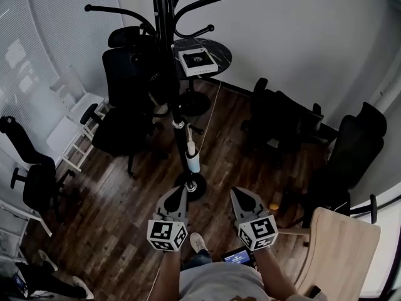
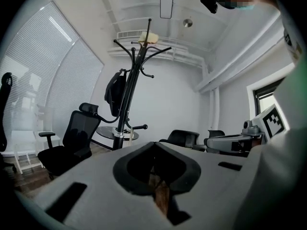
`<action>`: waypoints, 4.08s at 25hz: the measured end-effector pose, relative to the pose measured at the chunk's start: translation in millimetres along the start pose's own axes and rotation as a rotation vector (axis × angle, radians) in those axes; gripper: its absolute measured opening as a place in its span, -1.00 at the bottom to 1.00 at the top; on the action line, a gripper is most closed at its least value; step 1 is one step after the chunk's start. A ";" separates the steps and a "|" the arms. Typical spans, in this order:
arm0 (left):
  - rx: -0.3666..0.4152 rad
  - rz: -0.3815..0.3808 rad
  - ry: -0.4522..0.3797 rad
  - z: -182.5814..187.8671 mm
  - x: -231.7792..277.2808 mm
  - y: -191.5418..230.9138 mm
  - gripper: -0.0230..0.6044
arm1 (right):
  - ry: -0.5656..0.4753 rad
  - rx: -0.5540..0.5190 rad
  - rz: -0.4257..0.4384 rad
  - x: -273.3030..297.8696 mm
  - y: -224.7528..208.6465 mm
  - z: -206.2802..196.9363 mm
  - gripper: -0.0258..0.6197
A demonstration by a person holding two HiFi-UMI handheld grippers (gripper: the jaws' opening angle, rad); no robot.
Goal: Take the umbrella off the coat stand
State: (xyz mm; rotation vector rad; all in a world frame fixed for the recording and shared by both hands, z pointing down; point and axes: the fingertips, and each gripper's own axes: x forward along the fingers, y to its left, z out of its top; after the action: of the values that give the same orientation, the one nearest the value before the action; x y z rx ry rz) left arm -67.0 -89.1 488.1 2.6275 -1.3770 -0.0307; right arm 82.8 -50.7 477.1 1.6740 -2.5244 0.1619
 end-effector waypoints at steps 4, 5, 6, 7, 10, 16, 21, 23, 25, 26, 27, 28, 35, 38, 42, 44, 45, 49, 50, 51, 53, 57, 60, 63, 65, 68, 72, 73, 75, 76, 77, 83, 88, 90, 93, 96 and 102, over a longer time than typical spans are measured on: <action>0.014 -0.022 -0.003 12.9 33.9 24.8 -0.86 | 0.006 0.003 -0.013 41.0 -10.0 7.2 -0.89; 0.018 -0.027 -0.002 14.6 40.9 31.5 -0.86 | 0.006 0.006 -0.014 51.1 -11.4 7.9 -0.89; 0.021 -0.034 0.000 15.2 47.3 38.2 -0.86 | 0.006 0.009 -0.016 61.0 -12.4 8.0 -0.89; 0.024 -0.042 0.002 15.0 53.3 44.4 -0.86 | 0.007 0.013 -0.018 70.3 -13.2 7.7 -0.89; 0.019 -0.073 0.003 12.8 67.7 57.9 -0.86 | 0.006 0.020 -0.031 92.1 -15.5 6.4 -0.89; -0.001 -0.089 0.015 6.3 76.1 74.2 -0.86 | 0.025 0.014 -0.067 105.1 -10.6 0.5 -0.89; -0.036 -0.087 0.033 -6.3 79.0 79.5 -0.86 | 0.040 0.015 -0.075 112.3 -11.8 -6.1 -0.89; -0.035 -0.085 0.033 -7.2 77.6 81.1 -0.86 | 0.038 0.016 -0.073 114.7 -11.2 -6.2 -0.89; -0.032 -0.076 0.025 -5.2 76.4 84.8 -0.86 | 0.031 0.016 -0.065 118.8 -10.4 -5.5 -0.89; -0.030 -0.069 0.021 -3.6 76.9 87.3 -0.86 | 0.026 0.016 -0.059 122.0 -10.4 -4.9 -0.89; -0.026 -0.063 0.017 -1.8 78.0 89.4 -0.86 | 0.021 0.015 -0.055 125.4 -11.2 -4.0 -0.89; -0.020 -0.058 0.014 0.0 79.2 90.9 -0.86 | 0.016 0.017 -0.051 128.4 -12.5 -2.8 -0.89; -0.001 -0.021 0.010 5.8 89.2 98.8 -0.86 | -0.011 0.035 -0.021 144.8 -19.9 2.2 -0.89; 0.012 -0.029 0.018 5.4 95.2 96.3 -0.86 | -0.013 0.034 -0.014 150.1 -20.6 4.7 -0.89; 0.009 -0.034 0.017 6.1 101.4 97.9 -0.86 | -0.011 0.039 -0.019 156.1 -26.3 4.3 -0.89; -0.002 -0.032 0.020 5.6 105.1 101.0 -0.86 | 0.001 0.040 -0.023 159.8 -28.9 1.8 -0.89; -0.009 -0.033 0.023 4.9 107.5 102.3 -0.86 | 0.005 0.038 -0.022 161.8 -29.6 0.8 -0.89; -0.025 -0.054 0.038 0.8 121.9 102.1 -0.86 | 0.021 0.024 0.011 175.2 -28.8 -2.5 -0.89; -0.025 -0.060 0.041 0.1 126.2 101.7 -0.86 | 0.031 0.018 0.023 180.1 -28.0 -3.7 -0.89; -0.025 -0.065 0.043 -0.5 130.4 101.2 -0.86 | 0.044 0.013 0.033 184.8 -27.6 -5.4 -0.87; -0.025 -0.075 0.048 -1.6 138.7 100.0 -0.86 | 0.068 0.007 0.049 192.5 -28.0 -8.9 -0.77; -0.021 -0.087 0.057 -2.8 156.4 100.2 -0.86 | 0.087 -0.006 0.070 206.6 -31.8 -11.5 -0.74; -0.015 -0.092 0.065 -4.1 168.0 101.5 -0.86 | 0.099 -0.004 0.095 219.0 -31.8 -15.1 -0.73; -0.025 -0.108 0.087 -8.9 178.6 102.4 -0.69 | 0.113 0.002 0.121 230.4 -31.4 -19.8 -0.71; -0.037 -0.118 0.105 -12.7 185.9 103.3 -0.62 | 0.121 -0.003 0.145 238.1 -30.1 -21.1 -0.69; -0.040 -0.125 0.113 -14.6 196.0 104.6 -0.62 | 0.132 -0.012 0.170 248.3 -29.6 -22.1 -0.65; -0.047 -0.154 0.113 -15.5 210.0 104.5 -0.62 | 0.134 -0.009 0.180 260.4 -34.3 -22.6 -0.65; -0.050 -0.163 0.115 -17.3 212.2 103.8 -0.62 | 0.135 -0.008 0.183 262.4 -35.6 -23.2 -0.65; -0.054 -0.170 0.124 -22.3 215.2 102.5 -0.62 | 0.136 -0.004 0.191 264.7 -37.6 -24.9 -0.65; -0.057 -0.170 0.128 -24.4 216.5 102.2 -0.62 | 0.136 0.000 0.196 265.6 -38.4 -25.9 -0.65; -0.060 -0.171 0.132 -25.6 218.0 102.4 -0.62 | 0.136 0.004 0.201 266.9 -38.8 -26.6 -0.65; -0.058 -0.208 0.130 -25.5 223.4 107.4 -0.63 | 0.135 0.029 0.220 277.0 -36.6 -28.0 -0.65; -0.074 -0.248 0.131 -26.8 225.7 100.4 -0.78 | 0.137 0.037 0.218 277.7 -37.6 -31.0 -0.65; -0.088 -0.262 0.135 -26.7 225.8 99.3 -0.83 | 0.130 0.041 0.221 279.6 -37.9 -29.0 -0.65; -0.084 -0.264 0.141 -26.6 223.4 100.8 -0.84 | 0.119 0.043 0.247 281.9 -34.3 -26.1 -0.65; -0.097 -0.264 0.144 -27.0 220.6 101.4 -0.85 | 0.110 0.057 0.269 283.6 -30.4 -24.6 -0.69; -0.104 -0.261 0.150 -25.5 215.7 105.4 -0.85 | 0.108 0.072 0.295 290.2 -22.0 -24.4 -0.71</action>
State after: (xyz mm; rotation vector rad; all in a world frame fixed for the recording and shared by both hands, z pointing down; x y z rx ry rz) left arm -26.9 -320.5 544.0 2.6424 -0.9535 0.0580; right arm -8.4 -319.7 545.0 1.2664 -2.6955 0.3607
